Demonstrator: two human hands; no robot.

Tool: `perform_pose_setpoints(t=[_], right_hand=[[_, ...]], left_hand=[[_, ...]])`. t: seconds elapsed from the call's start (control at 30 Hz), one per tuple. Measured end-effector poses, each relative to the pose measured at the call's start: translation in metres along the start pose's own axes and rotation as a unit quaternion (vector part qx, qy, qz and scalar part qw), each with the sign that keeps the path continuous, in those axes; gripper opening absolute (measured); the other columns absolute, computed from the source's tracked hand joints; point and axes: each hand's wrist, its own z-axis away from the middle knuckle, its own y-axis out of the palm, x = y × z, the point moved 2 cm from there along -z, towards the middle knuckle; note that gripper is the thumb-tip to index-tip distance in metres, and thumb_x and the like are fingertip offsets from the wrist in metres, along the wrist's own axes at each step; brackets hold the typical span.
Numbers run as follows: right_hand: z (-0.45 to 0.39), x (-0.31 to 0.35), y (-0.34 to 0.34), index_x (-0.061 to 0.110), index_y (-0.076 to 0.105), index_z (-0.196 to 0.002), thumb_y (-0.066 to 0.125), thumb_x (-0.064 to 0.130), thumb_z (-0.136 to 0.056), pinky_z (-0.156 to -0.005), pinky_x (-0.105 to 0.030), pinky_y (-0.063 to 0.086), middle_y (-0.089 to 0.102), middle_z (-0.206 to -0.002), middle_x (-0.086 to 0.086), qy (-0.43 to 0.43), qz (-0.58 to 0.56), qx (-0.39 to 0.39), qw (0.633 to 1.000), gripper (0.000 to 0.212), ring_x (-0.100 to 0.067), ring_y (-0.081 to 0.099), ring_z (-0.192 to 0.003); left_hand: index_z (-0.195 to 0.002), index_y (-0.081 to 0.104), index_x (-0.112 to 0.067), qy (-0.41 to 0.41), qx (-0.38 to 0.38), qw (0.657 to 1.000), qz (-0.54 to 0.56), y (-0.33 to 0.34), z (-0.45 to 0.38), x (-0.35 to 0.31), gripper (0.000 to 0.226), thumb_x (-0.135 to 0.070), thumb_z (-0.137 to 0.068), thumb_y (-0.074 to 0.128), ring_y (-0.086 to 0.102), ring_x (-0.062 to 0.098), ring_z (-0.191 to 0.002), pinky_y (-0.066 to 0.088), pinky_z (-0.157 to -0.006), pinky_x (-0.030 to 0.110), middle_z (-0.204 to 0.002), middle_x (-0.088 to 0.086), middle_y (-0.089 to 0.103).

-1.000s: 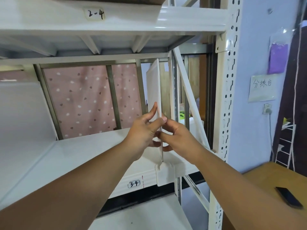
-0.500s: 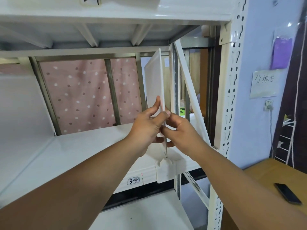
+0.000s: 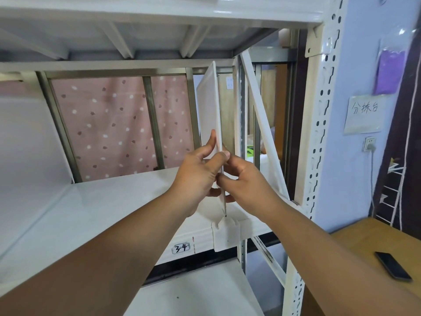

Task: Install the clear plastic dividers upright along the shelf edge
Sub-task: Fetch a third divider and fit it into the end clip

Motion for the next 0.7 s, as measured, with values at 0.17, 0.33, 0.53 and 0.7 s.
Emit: perform_pose_setpoints(t=[0.17,0.33,0.53,0.7], right_hand=[[-0.001,-0.007,0.002,0.031,0.067,-0.132,0.060,0.024,-0.099,-0.082,-0.055,0.065,0.077,-0.118,0.008,-0.018,0.046,-0.024,0.998,0.034,-0.020,0.077,-0.098],[0.009,-0.023,0.013,0.023,0.070,-0.121,0.056,0.026,-0.108,-0.083,-0.045,0.064,0.079,-0.105,0.006,-0.022,0.051,-0.033,0.998,0.020,-0.013,0.077,-0.087],[0.011,-0.027,0.016,0.024,0.069,-0.115,0.055,0.025,-0.108,-0.072,-0.027,0.057,0.079,-0.100,0.009,-0.026,0.061,-0.037,0.997,0.016,-0.008,0.077,-0.084],[0.015,-0.030,0.016,0.038,0.066,-0.111,0.055,0.027,-0.108,-0.074,-0.024,0.059,0.078,-0.101,0.019,-0.030,0.046,-0.048,0.997,0.015,-0.001,0.076,-0.087]], left_hand=[[-0.149,0.058,-0.046,0.018,-0.006,0.999,-0.033,-0.004,-0.005,0.008,0.050,-0.038,-0.100,0.068,0.073,0.026,-0.089,0.066,-0.061,0.033,-0.098,0.005,0.079],[-0.153,0.055,-0.040,0.060,-0.047,0.987,-0.142,-0.004,-0.003,0.027,0.051,-0.038,-0.102,0.060,0.068,0.023,-0.066,0.069,-0.066,0.053,-0.079,0.019,0.071],[-0.149,0.060,-0.033,0.082,-0.058,0.977,-0.189,-0.005,-0.001,0.028,0.047,-0.038,-0.103,0.056,0.057,0.012,-0.050,0.066,-0.061,0.047,-0.058,-0.002,0.067],[-0.157,0.051,-0.036,0.101,-0.055,0.958,-0.262,0.002,0.001,0.022,0.051,-0.038,-0.106,0.052,0.074,0.018,-0.073,0.066,-0.077,0.042,-0.082,0.008,0.079]])
